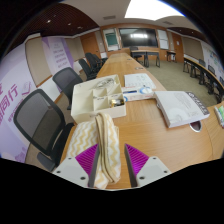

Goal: Fold towel

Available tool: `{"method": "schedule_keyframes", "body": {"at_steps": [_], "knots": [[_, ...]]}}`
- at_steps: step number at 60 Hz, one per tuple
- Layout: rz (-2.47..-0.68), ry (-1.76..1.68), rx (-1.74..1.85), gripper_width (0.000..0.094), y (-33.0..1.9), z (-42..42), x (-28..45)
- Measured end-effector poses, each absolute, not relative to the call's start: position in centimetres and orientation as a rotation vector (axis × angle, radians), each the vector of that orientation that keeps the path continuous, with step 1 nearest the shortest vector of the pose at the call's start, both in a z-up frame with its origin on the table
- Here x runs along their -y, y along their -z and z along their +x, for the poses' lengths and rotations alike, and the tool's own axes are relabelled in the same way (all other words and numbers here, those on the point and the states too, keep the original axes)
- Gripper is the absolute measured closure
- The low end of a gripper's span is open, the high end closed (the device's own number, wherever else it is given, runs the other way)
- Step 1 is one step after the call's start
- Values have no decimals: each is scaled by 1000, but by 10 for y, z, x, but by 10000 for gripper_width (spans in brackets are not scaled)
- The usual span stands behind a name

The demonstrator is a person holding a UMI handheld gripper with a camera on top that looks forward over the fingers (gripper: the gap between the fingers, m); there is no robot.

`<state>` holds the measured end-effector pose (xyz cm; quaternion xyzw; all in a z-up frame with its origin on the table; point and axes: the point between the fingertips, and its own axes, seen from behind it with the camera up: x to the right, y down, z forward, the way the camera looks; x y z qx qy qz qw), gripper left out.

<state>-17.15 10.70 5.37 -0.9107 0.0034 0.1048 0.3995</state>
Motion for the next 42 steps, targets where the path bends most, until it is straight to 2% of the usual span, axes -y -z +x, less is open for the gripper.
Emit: {"method": "schedule_keyframes", "body": {"at_steps": [4,6,7,10,27,42], "knots": [[-2274,-203,28,176,-64,-150,-108],[-2261,-177,50,82,-72,-142,-105],[-2255,-164,60,65,-76,-138,-104],[-2238,-146,97,87,-93,-134,-97],[-2151,-37,208,86,-180,-137,-16],[-2106,16,150,81,-225,-146,96]]}}
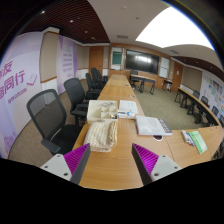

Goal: Fold towel

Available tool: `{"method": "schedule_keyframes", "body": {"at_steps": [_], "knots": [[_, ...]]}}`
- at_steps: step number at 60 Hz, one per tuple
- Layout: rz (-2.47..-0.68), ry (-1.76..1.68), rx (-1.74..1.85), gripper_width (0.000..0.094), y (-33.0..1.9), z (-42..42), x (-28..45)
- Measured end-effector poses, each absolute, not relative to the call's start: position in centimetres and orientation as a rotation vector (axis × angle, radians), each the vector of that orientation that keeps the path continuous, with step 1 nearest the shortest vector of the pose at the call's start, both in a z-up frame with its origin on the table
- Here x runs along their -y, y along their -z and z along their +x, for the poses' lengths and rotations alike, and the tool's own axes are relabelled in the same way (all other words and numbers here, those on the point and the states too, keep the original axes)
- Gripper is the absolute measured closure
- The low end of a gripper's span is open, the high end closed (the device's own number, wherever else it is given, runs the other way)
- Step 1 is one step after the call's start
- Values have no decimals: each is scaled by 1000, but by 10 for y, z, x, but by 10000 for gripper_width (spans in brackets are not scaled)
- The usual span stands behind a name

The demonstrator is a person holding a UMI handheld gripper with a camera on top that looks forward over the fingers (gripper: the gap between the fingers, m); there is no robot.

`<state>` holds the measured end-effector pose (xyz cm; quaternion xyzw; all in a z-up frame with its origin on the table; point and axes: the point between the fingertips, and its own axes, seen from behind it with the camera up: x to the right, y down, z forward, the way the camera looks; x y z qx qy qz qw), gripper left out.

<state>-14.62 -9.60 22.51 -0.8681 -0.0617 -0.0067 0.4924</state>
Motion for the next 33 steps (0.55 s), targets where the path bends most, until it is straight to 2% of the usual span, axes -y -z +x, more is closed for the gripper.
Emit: {"method": "schedule_keyframes", "body": {"at_steps": [16,33], "knots": [[-2118,61,139,82,-240,-146,200],[-2101,43,118,84,-254,-146,230]]}}
